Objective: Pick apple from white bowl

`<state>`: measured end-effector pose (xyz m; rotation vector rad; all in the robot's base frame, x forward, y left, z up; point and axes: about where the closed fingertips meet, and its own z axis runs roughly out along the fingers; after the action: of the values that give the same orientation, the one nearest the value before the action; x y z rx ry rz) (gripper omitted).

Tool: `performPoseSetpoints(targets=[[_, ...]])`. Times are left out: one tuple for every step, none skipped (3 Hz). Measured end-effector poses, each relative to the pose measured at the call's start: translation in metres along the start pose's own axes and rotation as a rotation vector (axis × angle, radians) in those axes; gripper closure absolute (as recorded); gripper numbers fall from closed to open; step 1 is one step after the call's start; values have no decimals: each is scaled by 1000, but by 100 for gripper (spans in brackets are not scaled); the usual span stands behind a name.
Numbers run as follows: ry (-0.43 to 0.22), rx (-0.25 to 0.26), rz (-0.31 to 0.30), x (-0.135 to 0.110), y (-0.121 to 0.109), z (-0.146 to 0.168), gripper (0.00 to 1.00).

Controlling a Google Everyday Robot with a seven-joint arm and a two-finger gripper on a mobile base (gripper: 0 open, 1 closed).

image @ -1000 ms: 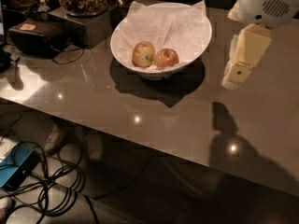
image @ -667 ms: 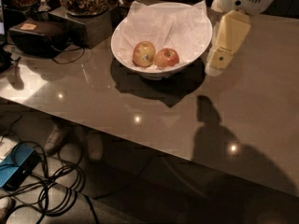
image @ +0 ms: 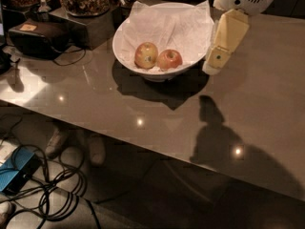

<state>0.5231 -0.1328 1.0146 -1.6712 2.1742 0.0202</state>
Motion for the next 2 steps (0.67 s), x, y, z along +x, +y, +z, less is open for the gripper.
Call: performPoseSetpoints(targets=[[-14, -4, 20, -1, -1, 4, 0], [-46, 3, 93, -15, -29, 18, 11]])
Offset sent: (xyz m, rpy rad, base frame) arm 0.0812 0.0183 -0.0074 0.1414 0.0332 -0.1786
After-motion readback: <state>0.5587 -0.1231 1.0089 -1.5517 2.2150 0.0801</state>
